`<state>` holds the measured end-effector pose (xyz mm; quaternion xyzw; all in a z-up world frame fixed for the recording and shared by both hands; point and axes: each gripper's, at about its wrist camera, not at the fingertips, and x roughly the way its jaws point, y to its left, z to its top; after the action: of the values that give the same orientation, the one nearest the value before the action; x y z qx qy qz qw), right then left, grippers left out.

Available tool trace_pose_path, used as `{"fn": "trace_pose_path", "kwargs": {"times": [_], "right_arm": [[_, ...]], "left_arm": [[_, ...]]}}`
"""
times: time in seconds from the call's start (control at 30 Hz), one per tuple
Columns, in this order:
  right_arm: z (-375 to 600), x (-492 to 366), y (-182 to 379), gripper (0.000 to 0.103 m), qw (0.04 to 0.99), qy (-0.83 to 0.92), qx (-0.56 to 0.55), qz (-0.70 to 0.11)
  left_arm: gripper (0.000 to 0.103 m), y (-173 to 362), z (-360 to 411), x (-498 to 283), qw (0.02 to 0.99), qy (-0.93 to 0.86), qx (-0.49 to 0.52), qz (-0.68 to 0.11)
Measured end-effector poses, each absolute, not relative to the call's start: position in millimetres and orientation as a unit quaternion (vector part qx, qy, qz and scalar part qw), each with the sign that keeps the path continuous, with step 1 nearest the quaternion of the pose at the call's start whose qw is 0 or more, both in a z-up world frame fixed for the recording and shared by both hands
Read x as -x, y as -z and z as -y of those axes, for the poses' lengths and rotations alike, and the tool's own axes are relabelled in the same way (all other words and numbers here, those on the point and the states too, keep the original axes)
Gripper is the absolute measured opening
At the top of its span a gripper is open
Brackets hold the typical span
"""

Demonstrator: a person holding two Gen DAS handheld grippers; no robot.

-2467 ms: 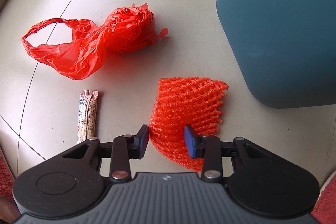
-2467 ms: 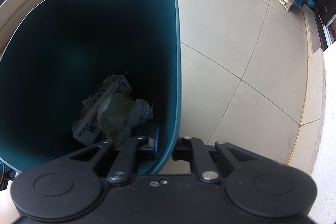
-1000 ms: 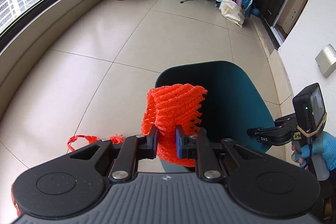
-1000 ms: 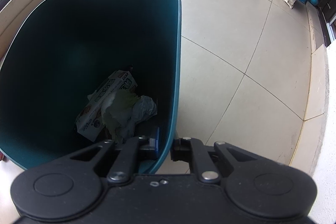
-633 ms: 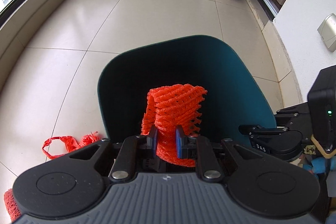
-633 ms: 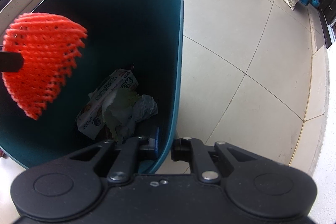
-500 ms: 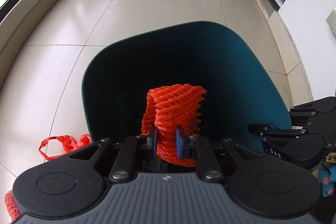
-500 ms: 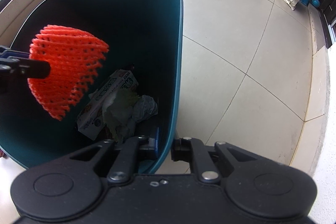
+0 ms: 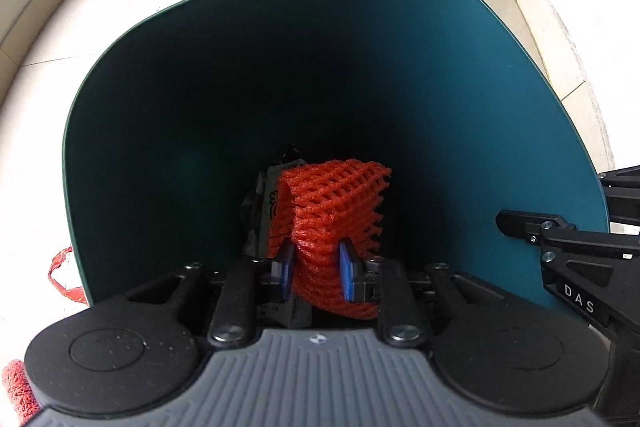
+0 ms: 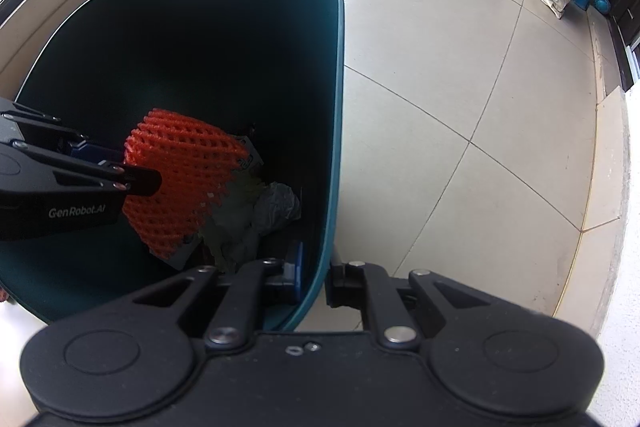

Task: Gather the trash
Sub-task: 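Carry the orange foam net with the left tool into the bin and release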

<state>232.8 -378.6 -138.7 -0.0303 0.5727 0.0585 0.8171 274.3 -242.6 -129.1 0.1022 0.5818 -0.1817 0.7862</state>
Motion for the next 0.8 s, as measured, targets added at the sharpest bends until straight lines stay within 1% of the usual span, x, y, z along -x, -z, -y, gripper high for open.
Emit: {"fn": "trace_pose_path", "kwargs": {"times": [0.03, 0.13, 0.2, 0.23, 0.27, 0.5, 0.73, 0.8], "right_arm": [[378.4, -232.8, 139.0, 0.01, 0.817, -0.058, 0.03, -0.573], [378.1, -233.6, 139.3, 0.01, 0.817, -0.058, 0.03, -0.573], [378.1, -233.7, 139.3, 0.01, 0.817, -0.058, 0.029, -0.573], [378.1, -233.6, 139.3, 0.01, 0.817, -0.058, 0.029, -0.573], [378.1, -233.6, 139.3, 0.01, 0.817, -0.058, 0.03, -0.573], [377.4, -234.4, 140.3, 0.01, 0.816, -0.057, 0.03, -0.574], [376.4, -236.1, 140.5, 0.01, 0.815, -0.055, 0.03, -0.576], [376.3, -236.2, 140.5, 0.01, 0.815, -0.055, 0.03, -0.576]], "left_arm": [[0.026, 128.4, 241.2, -273.7, 0.787, 0.182, -0.101, -0.58], [0.036, 125.5, 240.5, -272.4, 0.792, 0.189, -0.095, -0.573], [0.063, 122.2, 236.2, -270.5, 0.796, 0.192, -0.086, -0.567], [0.067, 118.1, 226.6, -268.7, 0.801, 0.193, -0.082, -0.56], [0.068, 114.7, 224.2, -267.1, 0.806, 0.195, -0.08, -0.553], [0.068, 95.1, 214.2, -256.1, 0.819, 0.211, -0.066, -0.529], [0.068, 59.5, 201.1, -235.4, 0.842, 0.22, -0.054, -0.49], [0.075, 50.8, 194.5, -230.6, 0.848, 0.219, -0.052, -0.48]]}}
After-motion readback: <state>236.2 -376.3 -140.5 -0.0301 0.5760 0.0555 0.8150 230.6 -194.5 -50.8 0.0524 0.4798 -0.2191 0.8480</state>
